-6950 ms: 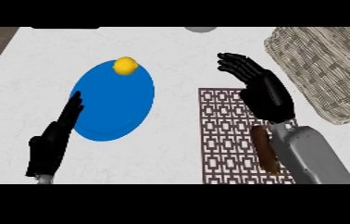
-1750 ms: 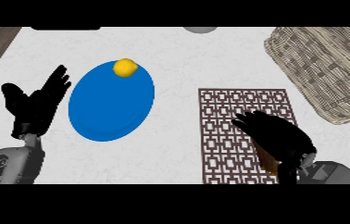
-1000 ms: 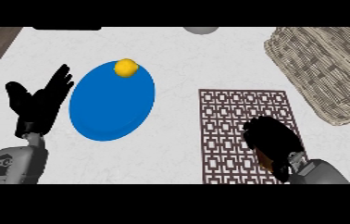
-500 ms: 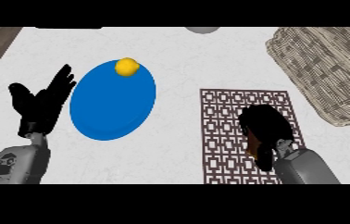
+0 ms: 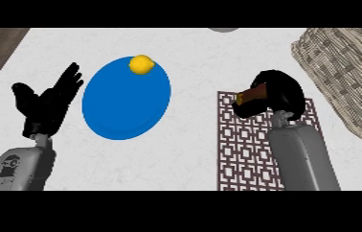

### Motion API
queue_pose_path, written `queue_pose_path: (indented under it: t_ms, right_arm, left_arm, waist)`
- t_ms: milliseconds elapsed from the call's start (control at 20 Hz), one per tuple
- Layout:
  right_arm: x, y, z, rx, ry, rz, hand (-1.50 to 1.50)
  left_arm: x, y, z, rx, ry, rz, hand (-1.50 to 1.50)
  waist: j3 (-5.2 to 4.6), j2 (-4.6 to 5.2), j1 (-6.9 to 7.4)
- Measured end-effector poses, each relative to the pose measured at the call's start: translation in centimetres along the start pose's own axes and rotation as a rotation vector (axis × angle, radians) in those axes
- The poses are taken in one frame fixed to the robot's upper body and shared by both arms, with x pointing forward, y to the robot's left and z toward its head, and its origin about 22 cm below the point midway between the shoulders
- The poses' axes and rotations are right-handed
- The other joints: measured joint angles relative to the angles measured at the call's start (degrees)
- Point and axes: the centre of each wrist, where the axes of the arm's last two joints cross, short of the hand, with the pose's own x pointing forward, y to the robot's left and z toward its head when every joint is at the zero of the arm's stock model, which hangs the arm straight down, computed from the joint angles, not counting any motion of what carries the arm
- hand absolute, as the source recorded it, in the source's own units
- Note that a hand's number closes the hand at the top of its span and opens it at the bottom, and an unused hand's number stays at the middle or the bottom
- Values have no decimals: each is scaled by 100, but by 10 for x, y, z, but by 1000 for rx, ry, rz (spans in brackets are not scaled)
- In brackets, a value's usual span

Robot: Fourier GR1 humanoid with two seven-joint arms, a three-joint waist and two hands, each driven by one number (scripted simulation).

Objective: Pick the sweet potato from the placemat and place it in the basket

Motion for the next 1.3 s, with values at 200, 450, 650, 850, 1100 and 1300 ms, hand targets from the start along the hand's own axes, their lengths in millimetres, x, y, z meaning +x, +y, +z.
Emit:
queue_pose_path:
  t_ms: [200,450,650,850,1100,1300]
  right_arm:
    - [36,-30,-5,-203,35,-250,150]
    - [89,-54,-7,-451,45,-406,150]
    - [130,-68,-12,-586,68,-425,150]
    - [164,-88,-18,-674,81,-394,150]
    - [184,-117,-31,-758,119,-347,150]
    - [189,-144,-42,-813,155,-333,150]
  left_arm:
    - [7,-8,-6,-37,-16,-11,0]
    - [14,-19,-11,-67,-27,-15,0]
    - [16,-20,-14,-66,-20,-18,0]
    - [18,-19,-14,-51,-13,-25,0]
    - [13,-12,-10,-36,-1,-21,0]
    - [12,-8,-10,-32,6,-11,0]
  waist:
    - [-6,22,223]
    - [-39,22,358]
    - [-54,2,329]
    - [-60,-25,224]
    - [-60,-24,157]
    - [-58,-32,82]
